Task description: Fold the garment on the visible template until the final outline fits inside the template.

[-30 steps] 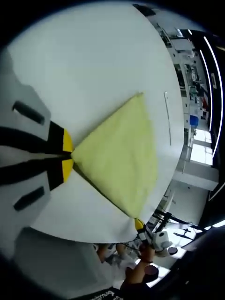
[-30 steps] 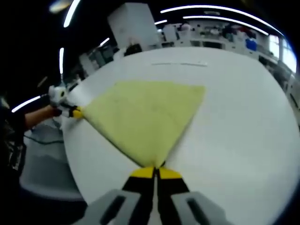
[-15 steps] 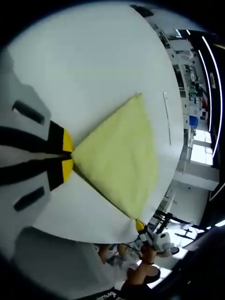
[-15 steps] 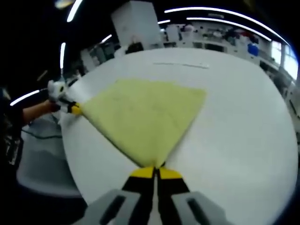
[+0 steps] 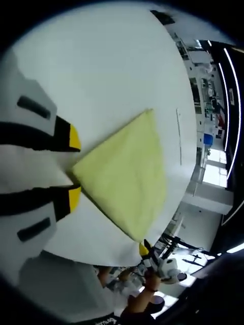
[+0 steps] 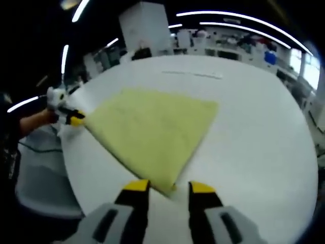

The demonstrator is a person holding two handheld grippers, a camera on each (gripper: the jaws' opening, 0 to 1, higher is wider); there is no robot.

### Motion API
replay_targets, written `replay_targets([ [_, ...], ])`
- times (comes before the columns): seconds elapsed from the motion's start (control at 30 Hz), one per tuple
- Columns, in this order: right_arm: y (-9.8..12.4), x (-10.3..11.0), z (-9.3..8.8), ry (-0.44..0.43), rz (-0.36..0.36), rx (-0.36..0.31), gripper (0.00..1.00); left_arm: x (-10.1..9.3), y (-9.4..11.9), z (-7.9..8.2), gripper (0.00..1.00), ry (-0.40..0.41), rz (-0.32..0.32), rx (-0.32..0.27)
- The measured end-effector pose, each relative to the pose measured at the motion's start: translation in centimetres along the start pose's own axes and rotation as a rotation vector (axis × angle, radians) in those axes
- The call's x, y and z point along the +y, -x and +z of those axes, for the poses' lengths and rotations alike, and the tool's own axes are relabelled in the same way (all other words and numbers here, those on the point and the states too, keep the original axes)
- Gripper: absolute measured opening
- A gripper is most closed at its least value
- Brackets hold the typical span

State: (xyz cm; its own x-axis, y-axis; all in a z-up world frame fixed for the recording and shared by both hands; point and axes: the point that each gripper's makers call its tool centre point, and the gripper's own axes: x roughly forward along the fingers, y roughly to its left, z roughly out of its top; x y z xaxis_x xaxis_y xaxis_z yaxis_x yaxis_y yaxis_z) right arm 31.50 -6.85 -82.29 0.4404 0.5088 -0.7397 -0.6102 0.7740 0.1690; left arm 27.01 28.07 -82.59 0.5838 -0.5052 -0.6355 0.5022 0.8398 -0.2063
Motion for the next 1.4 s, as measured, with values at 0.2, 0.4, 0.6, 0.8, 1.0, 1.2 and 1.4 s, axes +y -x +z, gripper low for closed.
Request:
replay_targets([
  [0.2,0.7,0.8,1.5,-0.038,0.014,-0.048,0.56,-0.1,0.6,1.4,0.50,0.035,0.019,-0.047],
  [0.4,3.4,2.6,4.0,-0.016,0.013,-0.099,0.78,-1.2,2.3,2.7,0.71,0.048,0.023,-0.095],
  [0.6,6.2,4.0,5.6,-0.005,0.004,-0.137,0.90,-2.1,4.2,2.5,0.84,0.058,0.056,-0.072],
  [0.8,7.9,4.5,5.6,-0.003,-0.015,-0.141,0.98,-1.8,6.3,2.2,0.93,0.089,0.099,-0.076],
  [1.0,8.7,5.3,4.4,0.002,-0.025,-0.138,0.99,-2.5,7.1,1.7,0.99,0.112,0.109,-0.069],
  [1.2,8.2,4.8,3.5,-0.032,-0.039,-0.160,0.99,-2.9,7.1,0.8,0.99,0.091,0.123,-0.045],
  [1.4,8.2,4.9,3.4,-0.038,-0.043,-0.177,0.99,-2.7,7.1,0.2,0.99,0.115,0.126,-0.045],
])
